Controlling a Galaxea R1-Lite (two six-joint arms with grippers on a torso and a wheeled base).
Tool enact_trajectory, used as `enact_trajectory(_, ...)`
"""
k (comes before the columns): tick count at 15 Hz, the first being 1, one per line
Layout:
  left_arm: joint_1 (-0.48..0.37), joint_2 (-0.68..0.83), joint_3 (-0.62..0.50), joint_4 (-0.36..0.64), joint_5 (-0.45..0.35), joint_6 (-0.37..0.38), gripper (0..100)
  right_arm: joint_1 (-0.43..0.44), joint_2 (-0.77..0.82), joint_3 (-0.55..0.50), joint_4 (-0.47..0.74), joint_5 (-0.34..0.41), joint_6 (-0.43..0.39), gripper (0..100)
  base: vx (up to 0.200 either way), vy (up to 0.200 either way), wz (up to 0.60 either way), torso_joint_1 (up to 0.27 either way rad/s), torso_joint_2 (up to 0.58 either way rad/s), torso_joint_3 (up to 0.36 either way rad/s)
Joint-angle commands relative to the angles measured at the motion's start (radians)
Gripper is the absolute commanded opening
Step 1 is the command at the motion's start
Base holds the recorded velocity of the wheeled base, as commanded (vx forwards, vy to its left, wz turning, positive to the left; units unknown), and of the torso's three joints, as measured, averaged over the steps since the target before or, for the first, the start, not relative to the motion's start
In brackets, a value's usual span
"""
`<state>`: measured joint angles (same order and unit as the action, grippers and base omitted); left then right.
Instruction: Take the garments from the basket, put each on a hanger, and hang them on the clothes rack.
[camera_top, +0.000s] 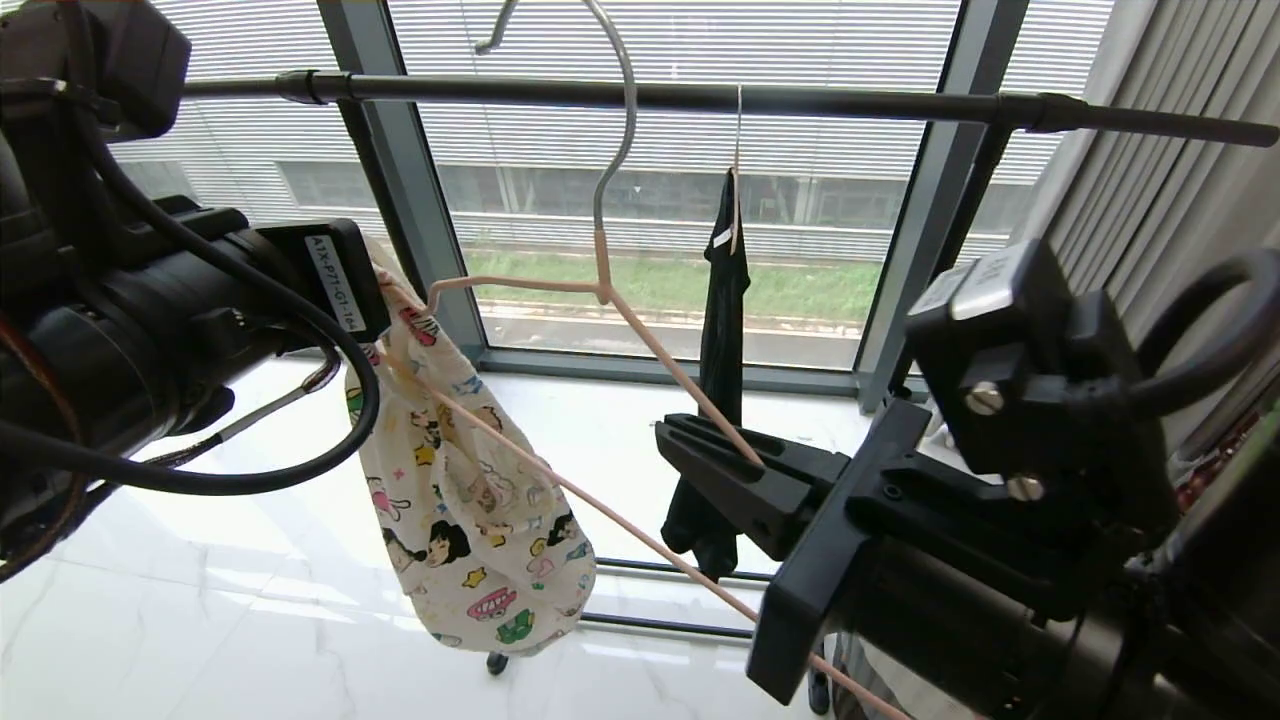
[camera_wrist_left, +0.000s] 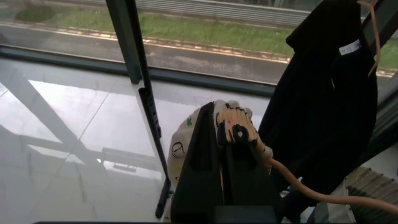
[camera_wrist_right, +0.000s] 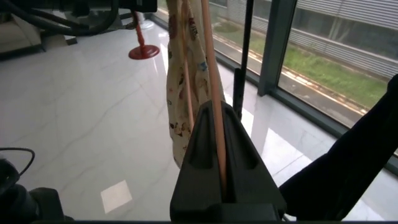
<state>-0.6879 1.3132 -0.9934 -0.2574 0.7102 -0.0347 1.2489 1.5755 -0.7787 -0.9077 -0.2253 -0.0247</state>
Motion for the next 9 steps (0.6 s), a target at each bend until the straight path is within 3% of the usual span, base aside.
enact_trajectory(1, -0.012, 0.009, -0.019, 0.0, 0.0, -0.005, 0, 0.0, 0.095, -0.047, -0.016, -0.002, 0.006, 0, 0.0, 0.0, 0.0, 0.0, 0.0, 0.0)
enact_trajectory(5, -0.133, 0.014, -0.059, 0.006, 0.002, -0.04, 0, -0.006, 0.225, -0.172, -0.033, -0.003, 0.025, 0, 0.0, 0.0, 0.0, 0.0, 0.0, 0.0)
enact_trajectory(9, -0.168, 0.009, -0.059, 0.029, 0.003, -0.04, 0, -0.04, 0.288, -0.258, -0.033, -0.008, 0.026, 0, 0.0, 0.0, 0.0, 0.0, 0.0, 0.0)
